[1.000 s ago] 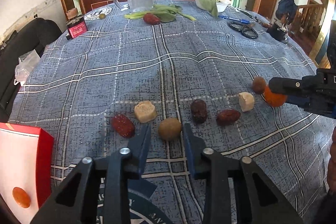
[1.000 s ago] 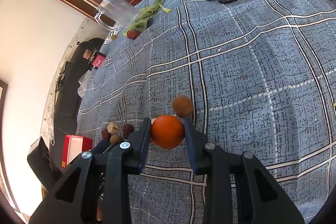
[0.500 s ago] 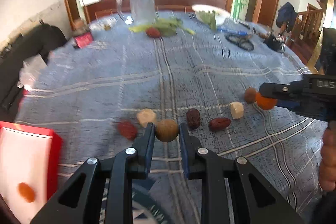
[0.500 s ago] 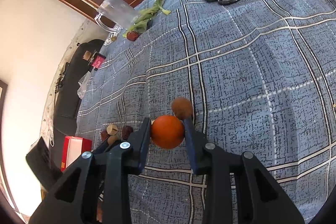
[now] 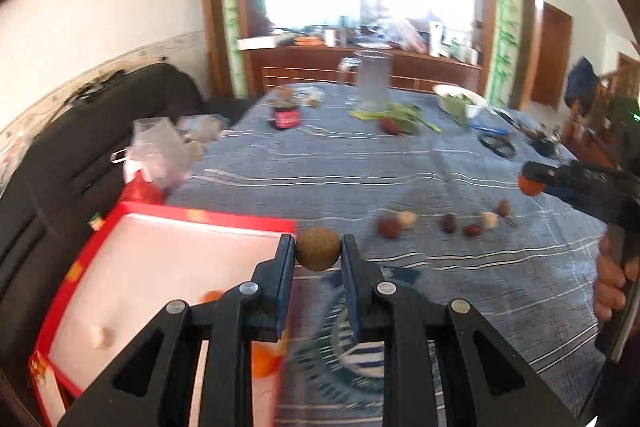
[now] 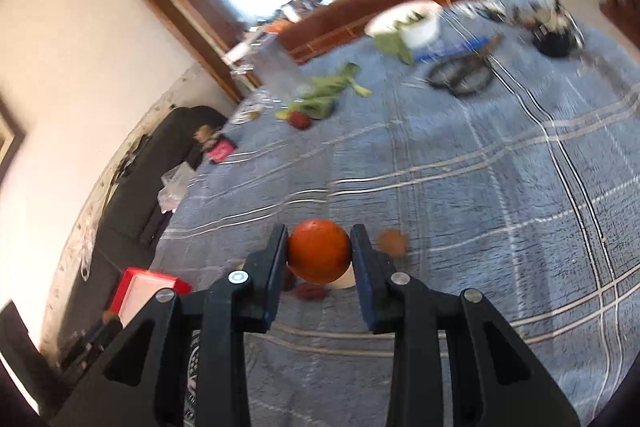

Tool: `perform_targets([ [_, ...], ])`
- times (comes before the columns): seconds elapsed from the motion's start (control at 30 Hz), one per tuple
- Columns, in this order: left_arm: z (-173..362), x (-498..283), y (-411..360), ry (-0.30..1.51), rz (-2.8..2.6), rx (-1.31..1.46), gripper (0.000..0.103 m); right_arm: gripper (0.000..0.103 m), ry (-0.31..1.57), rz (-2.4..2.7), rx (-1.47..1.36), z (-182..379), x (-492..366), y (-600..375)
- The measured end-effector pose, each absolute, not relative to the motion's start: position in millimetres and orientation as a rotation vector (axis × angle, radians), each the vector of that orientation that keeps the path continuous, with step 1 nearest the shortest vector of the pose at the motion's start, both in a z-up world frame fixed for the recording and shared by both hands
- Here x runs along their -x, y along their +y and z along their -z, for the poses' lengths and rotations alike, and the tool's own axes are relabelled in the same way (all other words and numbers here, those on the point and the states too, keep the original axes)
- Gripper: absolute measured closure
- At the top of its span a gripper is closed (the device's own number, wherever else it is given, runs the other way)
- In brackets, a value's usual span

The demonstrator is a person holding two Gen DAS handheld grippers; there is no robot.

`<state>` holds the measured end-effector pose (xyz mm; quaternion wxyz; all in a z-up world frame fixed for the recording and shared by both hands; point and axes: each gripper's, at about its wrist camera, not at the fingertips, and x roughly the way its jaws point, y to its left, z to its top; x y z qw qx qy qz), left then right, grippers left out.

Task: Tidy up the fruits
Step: 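Carry the orange in the right gripper and brown fruit in the left over the red tray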

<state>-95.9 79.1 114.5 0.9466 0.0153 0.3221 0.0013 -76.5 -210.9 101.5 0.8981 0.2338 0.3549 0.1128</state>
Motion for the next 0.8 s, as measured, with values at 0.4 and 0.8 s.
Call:
perform_targets([
  [0.4, -98.5, 131.6, 167.0, 0.659, -0.168, 0.029, 0.081, 0.069, 0.756, -0.499, -0.331, -111.2, 123.1, -60.9],
  [0.8, -74.3, 142.1, 226.3, 0.7, -0.3, 0.064, 0.081, 0.069, 0.857, -0.734, -0.181, -84.1, 157.0, 58.7],
])
